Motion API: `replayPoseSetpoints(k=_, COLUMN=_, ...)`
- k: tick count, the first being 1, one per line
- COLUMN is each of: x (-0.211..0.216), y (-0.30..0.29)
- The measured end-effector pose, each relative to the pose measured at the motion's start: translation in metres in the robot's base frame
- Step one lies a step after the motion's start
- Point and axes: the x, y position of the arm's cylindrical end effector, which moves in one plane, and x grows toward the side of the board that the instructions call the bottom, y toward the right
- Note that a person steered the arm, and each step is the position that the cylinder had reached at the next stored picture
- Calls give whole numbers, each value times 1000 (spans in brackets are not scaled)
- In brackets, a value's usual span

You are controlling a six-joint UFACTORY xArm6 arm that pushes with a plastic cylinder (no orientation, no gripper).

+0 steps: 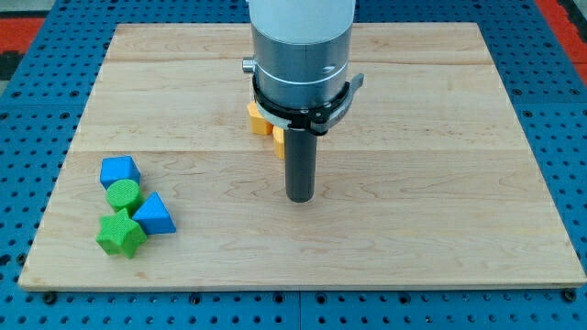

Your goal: Move the arm towards the heart

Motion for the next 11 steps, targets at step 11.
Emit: replayPoseSetpoints(k=11, x=-7, y=-2)
